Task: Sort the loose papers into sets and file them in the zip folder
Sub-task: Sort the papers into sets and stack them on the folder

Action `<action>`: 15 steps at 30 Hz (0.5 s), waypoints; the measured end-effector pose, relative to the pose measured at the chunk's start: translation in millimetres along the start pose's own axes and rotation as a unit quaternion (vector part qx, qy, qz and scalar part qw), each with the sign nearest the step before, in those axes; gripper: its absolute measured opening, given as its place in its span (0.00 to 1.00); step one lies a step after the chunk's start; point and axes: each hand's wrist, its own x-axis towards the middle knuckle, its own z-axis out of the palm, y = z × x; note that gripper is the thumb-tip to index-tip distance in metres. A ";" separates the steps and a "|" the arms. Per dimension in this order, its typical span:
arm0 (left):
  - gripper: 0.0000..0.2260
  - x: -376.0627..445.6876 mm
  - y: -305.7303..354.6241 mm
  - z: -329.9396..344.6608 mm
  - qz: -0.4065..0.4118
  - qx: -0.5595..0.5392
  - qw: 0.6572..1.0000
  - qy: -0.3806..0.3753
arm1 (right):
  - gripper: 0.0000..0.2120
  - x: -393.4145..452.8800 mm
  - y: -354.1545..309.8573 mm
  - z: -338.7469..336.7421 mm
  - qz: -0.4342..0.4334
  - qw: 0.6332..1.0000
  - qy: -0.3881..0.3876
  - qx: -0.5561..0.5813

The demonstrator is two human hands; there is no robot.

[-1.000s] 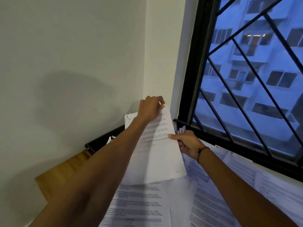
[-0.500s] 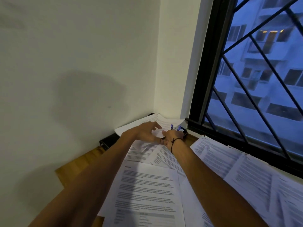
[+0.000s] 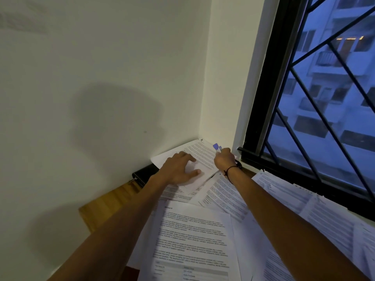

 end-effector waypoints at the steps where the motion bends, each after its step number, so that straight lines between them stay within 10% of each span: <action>1: 0.27 0.9 -2.8 0.9 -0.009 0.010 1.000 0.003 | 0.19 1.2 -1.3 0.9 -0.021 0.999 -0.004 -0.036; 15: 0.23 -1.1 1.1 -0.4 -0.043 0.034 0.998 0.014 | 0.18 9.3 -2.8 29.4 -0.166 0.931 0.014 -0.325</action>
